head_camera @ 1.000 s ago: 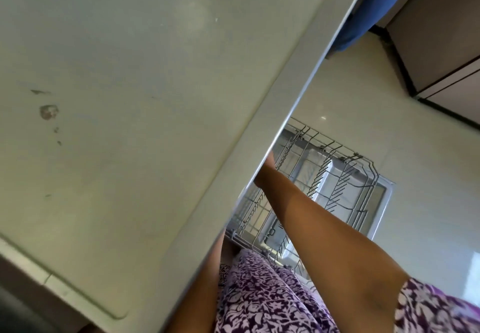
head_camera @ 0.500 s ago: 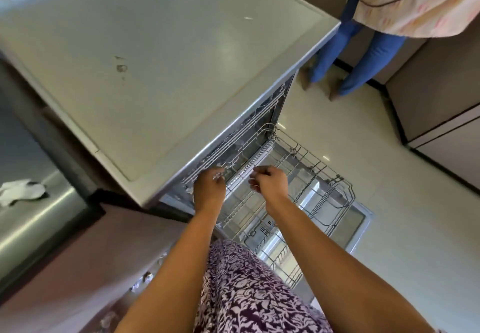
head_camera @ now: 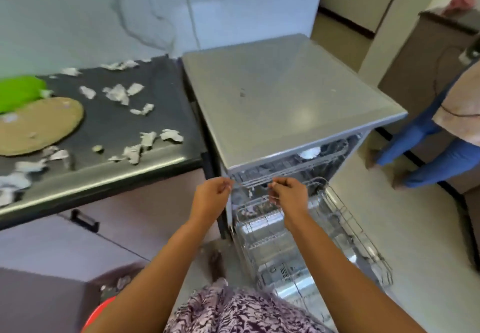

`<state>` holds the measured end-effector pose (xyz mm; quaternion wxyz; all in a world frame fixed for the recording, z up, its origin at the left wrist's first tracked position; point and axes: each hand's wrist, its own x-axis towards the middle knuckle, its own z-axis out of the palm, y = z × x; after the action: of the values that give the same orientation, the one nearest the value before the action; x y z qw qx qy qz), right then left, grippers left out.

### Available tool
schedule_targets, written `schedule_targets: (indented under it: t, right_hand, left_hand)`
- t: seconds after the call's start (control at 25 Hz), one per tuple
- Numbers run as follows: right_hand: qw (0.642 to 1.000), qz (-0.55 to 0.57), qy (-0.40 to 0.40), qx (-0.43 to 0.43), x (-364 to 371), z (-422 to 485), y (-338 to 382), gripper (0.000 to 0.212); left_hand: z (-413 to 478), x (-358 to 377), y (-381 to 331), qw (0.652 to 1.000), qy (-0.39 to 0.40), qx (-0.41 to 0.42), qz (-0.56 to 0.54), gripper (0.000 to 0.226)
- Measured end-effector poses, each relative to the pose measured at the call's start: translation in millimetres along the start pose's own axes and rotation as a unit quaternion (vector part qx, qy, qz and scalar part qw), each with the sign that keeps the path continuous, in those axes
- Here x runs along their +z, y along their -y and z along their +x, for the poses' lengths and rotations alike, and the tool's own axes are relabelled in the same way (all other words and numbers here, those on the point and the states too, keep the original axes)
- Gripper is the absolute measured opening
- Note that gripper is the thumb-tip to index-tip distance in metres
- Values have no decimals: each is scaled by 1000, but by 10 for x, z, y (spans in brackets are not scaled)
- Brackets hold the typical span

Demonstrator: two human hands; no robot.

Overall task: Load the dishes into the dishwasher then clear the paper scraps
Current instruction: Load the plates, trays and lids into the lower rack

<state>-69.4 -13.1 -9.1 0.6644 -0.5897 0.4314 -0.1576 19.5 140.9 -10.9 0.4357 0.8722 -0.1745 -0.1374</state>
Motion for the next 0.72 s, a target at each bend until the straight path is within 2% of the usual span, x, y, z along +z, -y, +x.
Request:
schedule_targets:
  t: [0.28,0.44,0.72]
  right_hand:
    - [985,-46,140,-91,938,-410,391,13]
    - [977,-57,173,-112,1518,-551,479,15]
    - [964,-58,240,-97,2909,-896,601,14]
  left_hand:
    - [-122,-1163,317,979,-186,-34,-71,16]
    - [-131,-1700,639,968,-227,-49,-90,16]
    - [13,-2895,1390,946,-297,-87,-97,14]
